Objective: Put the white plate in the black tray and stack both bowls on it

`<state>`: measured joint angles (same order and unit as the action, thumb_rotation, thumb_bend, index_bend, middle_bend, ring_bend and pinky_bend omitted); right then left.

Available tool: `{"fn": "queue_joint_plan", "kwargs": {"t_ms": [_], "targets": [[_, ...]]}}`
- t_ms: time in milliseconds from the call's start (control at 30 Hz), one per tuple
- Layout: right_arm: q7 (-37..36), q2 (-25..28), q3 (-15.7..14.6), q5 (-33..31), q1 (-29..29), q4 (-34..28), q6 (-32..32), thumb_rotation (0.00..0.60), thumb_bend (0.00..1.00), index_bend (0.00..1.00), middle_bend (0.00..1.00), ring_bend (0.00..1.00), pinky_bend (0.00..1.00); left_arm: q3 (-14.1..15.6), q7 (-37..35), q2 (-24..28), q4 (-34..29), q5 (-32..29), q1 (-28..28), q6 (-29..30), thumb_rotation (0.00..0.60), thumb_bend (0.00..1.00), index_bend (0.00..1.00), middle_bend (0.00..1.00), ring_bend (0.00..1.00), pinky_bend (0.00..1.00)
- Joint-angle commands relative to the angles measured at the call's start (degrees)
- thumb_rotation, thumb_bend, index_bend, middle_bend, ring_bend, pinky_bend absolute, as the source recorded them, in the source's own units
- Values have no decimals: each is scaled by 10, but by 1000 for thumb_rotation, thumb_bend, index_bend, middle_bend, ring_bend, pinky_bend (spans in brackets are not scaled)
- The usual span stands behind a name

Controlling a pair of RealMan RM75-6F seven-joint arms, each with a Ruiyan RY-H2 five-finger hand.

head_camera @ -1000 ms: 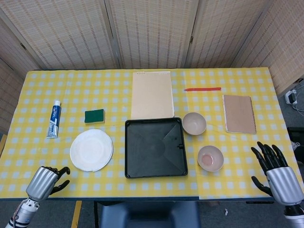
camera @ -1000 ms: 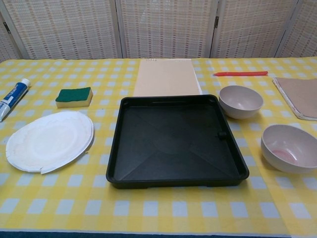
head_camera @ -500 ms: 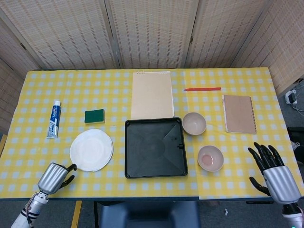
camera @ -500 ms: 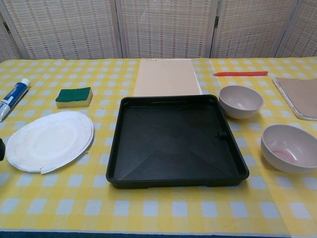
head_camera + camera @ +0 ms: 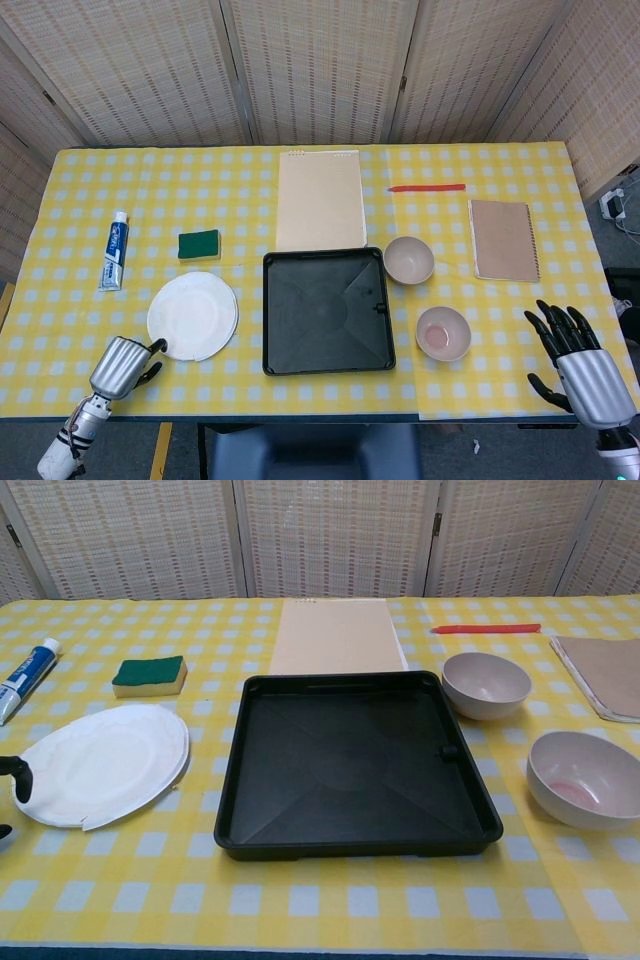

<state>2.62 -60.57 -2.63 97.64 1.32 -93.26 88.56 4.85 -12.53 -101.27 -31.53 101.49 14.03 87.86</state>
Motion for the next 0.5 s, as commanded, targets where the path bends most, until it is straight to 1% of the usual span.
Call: {"fn": "queue_joint_plan", "kwargs": {"t_ms": [33,500], "targets": [[1,0,0,-1,0,0,-1,600,295,0,0,0,0,0,-8,-7,8,-5,3,-2,600,323,521,1000,966,1000],[2,1,1,-7,1,-4,-7,600,294,0,0,0,0,8,-14,-21,30,-16,22,-23,600,323,520,1000,966,1000]]}}
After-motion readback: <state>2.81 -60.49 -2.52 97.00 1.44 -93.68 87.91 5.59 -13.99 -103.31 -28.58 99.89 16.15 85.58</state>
